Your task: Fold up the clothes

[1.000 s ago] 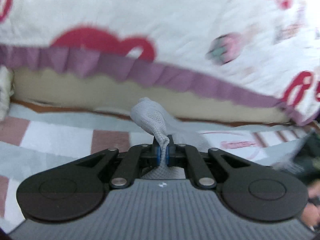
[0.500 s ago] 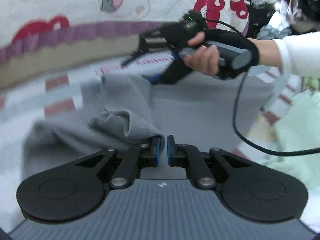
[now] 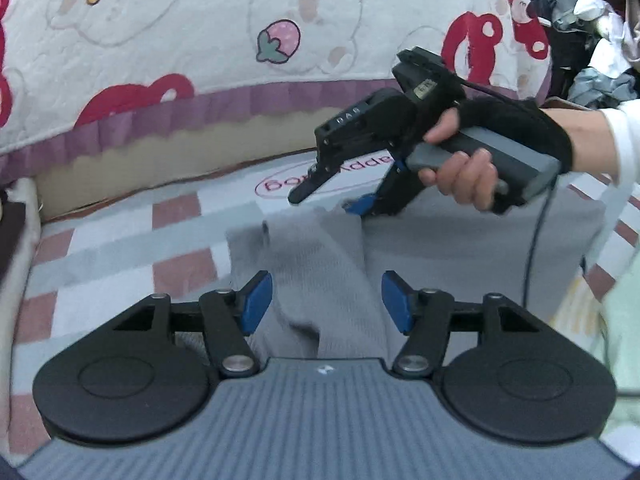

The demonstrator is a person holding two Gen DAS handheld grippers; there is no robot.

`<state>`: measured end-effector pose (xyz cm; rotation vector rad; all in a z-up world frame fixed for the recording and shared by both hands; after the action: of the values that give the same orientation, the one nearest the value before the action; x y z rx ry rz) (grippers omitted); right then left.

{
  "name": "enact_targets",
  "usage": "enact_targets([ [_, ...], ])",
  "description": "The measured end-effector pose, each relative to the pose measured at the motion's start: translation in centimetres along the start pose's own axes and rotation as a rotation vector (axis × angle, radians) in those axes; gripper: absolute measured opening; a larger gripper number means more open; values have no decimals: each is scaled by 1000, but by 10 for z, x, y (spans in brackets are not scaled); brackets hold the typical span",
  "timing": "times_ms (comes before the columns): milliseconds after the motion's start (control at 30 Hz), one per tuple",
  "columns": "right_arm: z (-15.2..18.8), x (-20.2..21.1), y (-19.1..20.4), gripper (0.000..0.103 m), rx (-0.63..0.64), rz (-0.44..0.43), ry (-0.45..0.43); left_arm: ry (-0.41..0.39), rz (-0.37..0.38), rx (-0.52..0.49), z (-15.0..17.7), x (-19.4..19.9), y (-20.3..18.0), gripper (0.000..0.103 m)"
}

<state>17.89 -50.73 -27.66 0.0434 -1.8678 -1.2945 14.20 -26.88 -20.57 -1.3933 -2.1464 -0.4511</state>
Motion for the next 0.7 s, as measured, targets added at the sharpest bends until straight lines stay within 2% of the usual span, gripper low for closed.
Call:
enact_targets([
  [67, 0, 4, -5, 67, -5, -11, -2, 12, -32, 18, -8, -17, 1, 63],
  [200, -4, 9, -11, 65, -21, -27, -24, 102, -139, 119, -20, -53, 24, 64],
  [233, -5, 10, -10, 63, -5, -16, -32, 119, -138, 108, -21, -61, 27, 64],
  [300, -7, 12, -8, 63, 25, 6, -47, 165, -127, -6, -21, -76, 28, 64],
  [367, -8, 13, -6, 63, 48, 17, -44, 169, -155, -58, -23, -87, 34, 65],
  [400, -8, 12, -6, 64, 55, 17, -37, 184, -149, -66, -23, -92, 37, 70],
  [533, -13, 14, -12, 65, 16, -22, -5, 286, -92, 13, -19, -113, 45, 70],
  [567, -13, 14, -15, 65, -8, -37, -1, 290, -68, 14, -18, -114, 43, 66],
  [633, -14, 16, -19, 65, -51, -52, 8, 259, -23, -32, -18, -111, 35, 30],
  [667, -14, 16, -21, 65, -67, -56, 15, 230, -4, -44, -19, -105, 30, 15],
  [700, -15, 16, -21, 65, -72, -57, 23, 199, 20, -38, -21, -97, 25, 12],
])
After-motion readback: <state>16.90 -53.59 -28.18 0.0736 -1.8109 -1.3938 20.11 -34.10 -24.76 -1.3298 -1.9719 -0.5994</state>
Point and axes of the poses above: each gripper's, at about its wrist camera, not at the fingertips, and x roughly against the way its jaws point, y to its left, z to its underside, the point moved 4 cm from there along -x, roughly the way its jaws point, and after that the axes turned 1 degree about y, right-handed, at the moved point
